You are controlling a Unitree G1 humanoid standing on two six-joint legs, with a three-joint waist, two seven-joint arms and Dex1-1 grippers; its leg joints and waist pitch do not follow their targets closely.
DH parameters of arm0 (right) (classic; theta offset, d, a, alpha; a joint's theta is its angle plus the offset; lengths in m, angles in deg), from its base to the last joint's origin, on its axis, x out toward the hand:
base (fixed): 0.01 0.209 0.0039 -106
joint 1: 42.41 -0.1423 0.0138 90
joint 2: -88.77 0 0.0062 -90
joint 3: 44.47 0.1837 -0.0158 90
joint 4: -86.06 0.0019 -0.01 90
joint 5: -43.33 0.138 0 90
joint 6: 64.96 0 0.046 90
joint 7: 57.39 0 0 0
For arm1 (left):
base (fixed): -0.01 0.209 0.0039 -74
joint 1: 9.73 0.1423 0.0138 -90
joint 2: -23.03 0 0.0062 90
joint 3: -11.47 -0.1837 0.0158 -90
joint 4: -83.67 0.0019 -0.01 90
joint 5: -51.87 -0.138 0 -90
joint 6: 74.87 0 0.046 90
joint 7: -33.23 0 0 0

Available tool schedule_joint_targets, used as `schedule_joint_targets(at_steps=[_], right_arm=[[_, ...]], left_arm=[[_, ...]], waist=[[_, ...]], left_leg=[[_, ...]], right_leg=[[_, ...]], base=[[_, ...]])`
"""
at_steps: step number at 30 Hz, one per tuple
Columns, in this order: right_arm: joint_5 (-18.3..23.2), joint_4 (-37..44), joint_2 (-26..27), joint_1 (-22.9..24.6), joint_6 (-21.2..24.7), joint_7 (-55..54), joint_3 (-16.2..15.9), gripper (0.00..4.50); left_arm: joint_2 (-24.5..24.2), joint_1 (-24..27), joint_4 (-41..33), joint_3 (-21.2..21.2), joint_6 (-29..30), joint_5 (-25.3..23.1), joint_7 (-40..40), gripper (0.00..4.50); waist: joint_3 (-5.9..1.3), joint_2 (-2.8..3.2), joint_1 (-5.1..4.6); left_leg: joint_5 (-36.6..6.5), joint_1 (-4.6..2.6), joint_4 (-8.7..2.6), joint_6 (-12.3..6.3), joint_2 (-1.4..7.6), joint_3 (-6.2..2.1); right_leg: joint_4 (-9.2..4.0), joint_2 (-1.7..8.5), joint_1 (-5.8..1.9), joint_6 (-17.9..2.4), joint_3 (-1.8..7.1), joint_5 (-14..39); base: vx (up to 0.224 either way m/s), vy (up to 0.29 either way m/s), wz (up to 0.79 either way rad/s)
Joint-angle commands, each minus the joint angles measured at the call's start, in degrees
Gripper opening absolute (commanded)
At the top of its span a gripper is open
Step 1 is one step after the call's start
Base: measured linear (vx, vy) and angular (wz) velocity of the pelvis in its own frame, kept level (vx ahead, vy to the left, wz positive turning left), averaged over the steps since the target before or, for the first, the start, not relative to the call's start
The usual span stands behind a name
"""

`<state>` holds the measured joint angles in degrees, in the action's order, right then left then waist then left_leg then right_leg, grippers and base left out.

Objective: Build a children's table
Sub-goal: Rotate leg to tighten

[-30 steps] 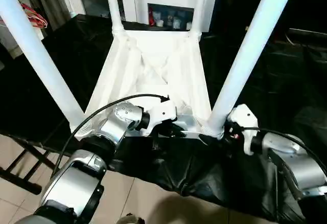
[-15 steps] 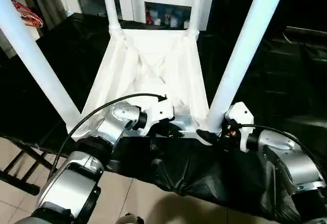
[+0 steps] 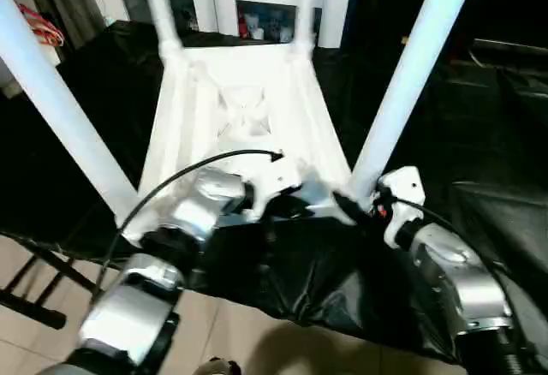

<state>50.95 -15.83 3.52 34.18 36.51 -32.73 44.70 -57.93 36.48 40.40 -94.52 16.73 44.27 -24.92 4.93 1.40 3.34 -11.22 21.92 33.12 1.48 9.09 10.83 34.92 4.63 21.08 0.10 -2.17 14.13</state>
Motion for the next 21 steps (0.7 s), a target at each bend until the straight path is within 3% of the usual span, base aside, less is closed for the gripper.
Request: schedule_joint_targets(at_steps=[1,4,6,8,12,15,19,21], right_arm=[[-2.0,-5.99,8.18,-1.45,0.52,-6.01,-5.49,2.73],[-2.55,-7.05,10.33,-2.55,-0.46,-7.08,-6.26,2.73],[-3.23,-7.11,11.21,-3.2,-1.27,-7.17,-6.75,3.28],[-2.86,-5.8,10.76,-3.05,-1.38,-5.83,-6.52,3.45],[-1.73,-4.31,9.12,-2.61,-0.86,-3.61,-5.34,3.87],[-1.02,-1.01,2.77,-1.73,-0.97,3.53,-5.38,4.09],[0.04,1.46,-1.32,-0.87,-0.43,9.25,-6.06,4.09],[0.97,3.26,-4.65,-0.17,-0.2,14.12,-6.45,4.09]], left_arm=[[6.56,1.52,1.42,0.43,-0.03,2.24,6.63,0.0],[6.83,2.05,1.07,-0.27,-0.94,1.3,7.33,0.0],[6.53,2.64,0.46,-0.95,-1.86,0.63,6.93,0.0],[5.83,3.42,-0.46,-1.24,-2.88,0.57,5.78,0.0],[4.57,4.07,-1.27,-1.16,-3.55,0.51,4.42,0.0],[1.74,4.94,-2.66,-0.85,-4.88,1.29,-0.08,0.0],[0.19,5.33,-3.37,-0.83,-5.75,1.71,-2.77,0.0],[-1.16,5.85,-4.47,-0.96,-6.27,2.71,-6.31,0.0]], waist=[[-1.35,-0.93,0.17],[-1.19,-0.99,-0.17],[-1.13,-0.87,-0.23],[-1.05,-0.85,-0.23],[-0.92,-1.01,-0.18],[-0.94,-1.26,-0.01],[-1.53,-1.28,0.22],[-1.69,-1.38,0.19]], left_leg=[[-10.1,-0.87,-5.09,-3.76,4.58,-2.18],[-11.12,-0.85,-5.37,-3.17,4.54,-2.23],[-11.08,-0.84,-5.49,-3.62,4.62,-2.16],[-10.46,-0.92,-5.54,-4.48,4.65,-2.01],[-10.01,-0.88,-5.56,-5.28,4.65,-1.91],[-9.62,-0.83,-5.4,-5.81,4.68,-1.88],[-2.69,-0.71,-4.49,-8.88,4.61,-1.64],[-0.07,-0.31,-4.05,-11.04,4.38,-1.55]], right_leg=[[-4.98,5.17,-0.58,-13.91,2.81,7.53],[-5.28,5.18,-0.72,-13.07,2.77,9.27],[-5.26,5.08,-0.73,-12.48,2.81,7.35],[-5.27,5.01,-0.74,-12.4,2.83,5.48],[-5.39,5.12,-0.78,-12.22,2.85,6.08],[-5.49,5.21,-1.1,-11.83,2.88,7.03],[-4.19,4.89,-1.45,-13.46,2.59,-4.47],[-3.44,4.7,-1.52,-14.57,2.33,-11.52]], base=[[0.0,0.0,0.0],[0.0,0.0,0.0],[0.0,0.0,0.0],[0.0,0.0,0.0],[0.0,0.0,0.0],[0.0,0.0,0.0],[0.0,0.0,0.0],[0.0,0.0,0.0]])
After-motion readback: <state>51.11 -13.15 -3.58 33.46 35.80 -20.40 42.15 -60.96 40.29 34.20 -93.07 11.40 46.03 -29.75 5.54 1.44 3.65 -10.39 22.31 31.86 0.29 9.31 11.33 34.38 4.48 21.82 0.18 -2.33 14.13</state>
